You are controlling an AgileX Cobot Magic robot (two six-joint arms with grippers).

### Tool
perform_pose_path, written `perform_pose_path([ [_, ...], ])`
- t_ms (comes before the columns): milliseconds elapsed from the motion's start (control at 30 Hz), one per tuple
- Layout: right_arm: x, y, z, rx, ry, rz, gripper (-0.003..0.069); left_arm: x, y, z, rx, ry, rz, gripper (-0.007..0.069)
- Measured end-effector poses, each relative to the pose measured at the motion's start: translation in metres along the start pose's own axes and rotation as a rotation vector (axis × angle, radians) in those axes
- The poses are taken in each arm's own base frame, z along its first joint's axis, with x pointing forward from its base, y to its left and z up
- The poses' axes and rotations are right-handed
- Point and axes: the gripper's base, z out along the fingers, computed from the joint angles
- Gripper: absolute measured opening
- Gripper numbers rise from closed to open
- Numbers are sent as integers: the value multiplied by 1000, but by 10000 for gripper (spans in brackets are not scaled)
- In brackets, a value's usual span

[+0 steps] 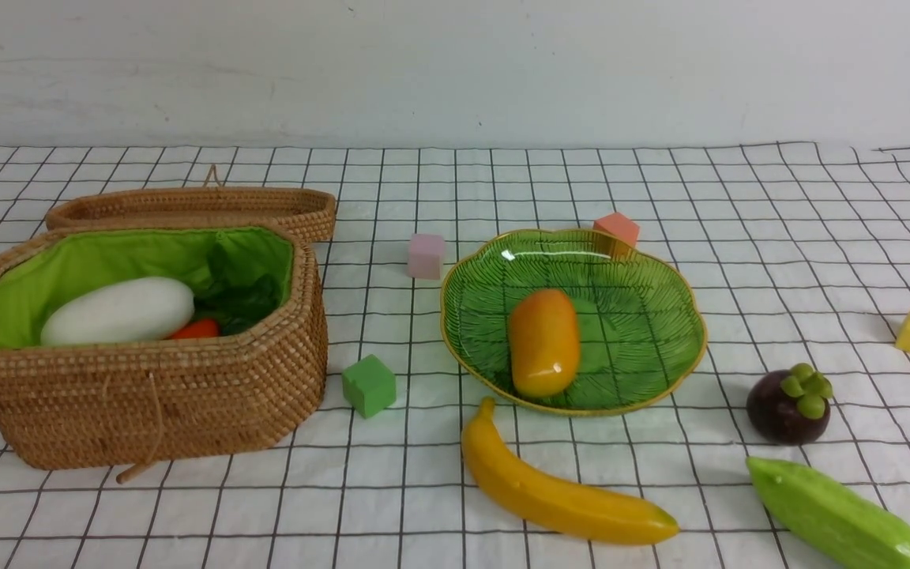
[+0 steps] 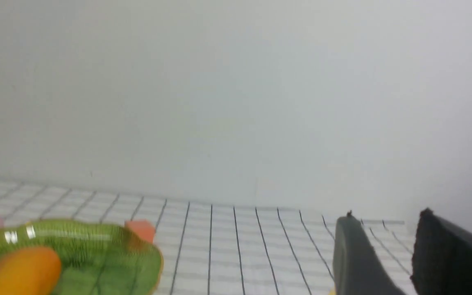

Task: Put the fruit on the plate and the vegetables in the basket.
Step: Take a chayote with your right arm and place it on the basket on the left.

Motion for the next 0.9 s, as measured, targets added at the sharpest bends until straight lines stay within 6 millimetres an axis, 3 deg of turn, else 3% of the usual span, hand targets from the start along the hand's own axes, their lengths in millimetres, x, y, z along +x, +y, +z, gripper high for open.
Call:
perform_pose_path([
  [67,-14,-2,-1,7,-147,214,243,0,0,0,0,0,0,19],
  [100,-14,-2,-1,6,-147,229,243,0,0,0,0,0,0,19],
  [133,-27,-4,-1,0,-207,383,243,0,0,0,0,-1,0,19],
  [167,-35,-5,0,-4,-225,431,243,0,0,0,0,-1,0,19],
  [200,-43,-6,0,-8,-243,447,243,0,0,0,0,-1,0,19],
  [367,-138,-14,15,-15,-219,465,243,0,0,0,0,-1,-2,19],
  [400,-138,-14,15,-15,-219,465,243,0,0,0,0,-1,-2,19],
  [433,-173,-18,28,7,-133,449,243,0,0,0,0,-1,-3,19],
  [533,-199,-23,61,62,71,382,243,0,0,0,0,-1,-3,19],
  [567,-197,-23,61,65,90,377,243,0,0,0,0,-1,-3,19],
  [600,-192,-27,90,108,284,264,243,0,0,0,0,-1,-3,20],
  [633,-186,-29,105,124,376,202,243,0,0,0,0,-1,-3,20],
  [700,-174,-31,118,135,502,122,243,0,0,0,0,-1,-3,20],
  [733,-148,-30,140,130,671,72,243,0,0,0,0,-1,-3,20],
  [800,-120,-27,158,114,837,79,243,0,0,0,0,-1,-3,20],
  [833,-117,-26,160,112,856,83,243,0,0,0,0,-1,-3,20],
  [900,-79,-17,177,63,1078,144,243,0,0,0,0,-1,-3,20],
])
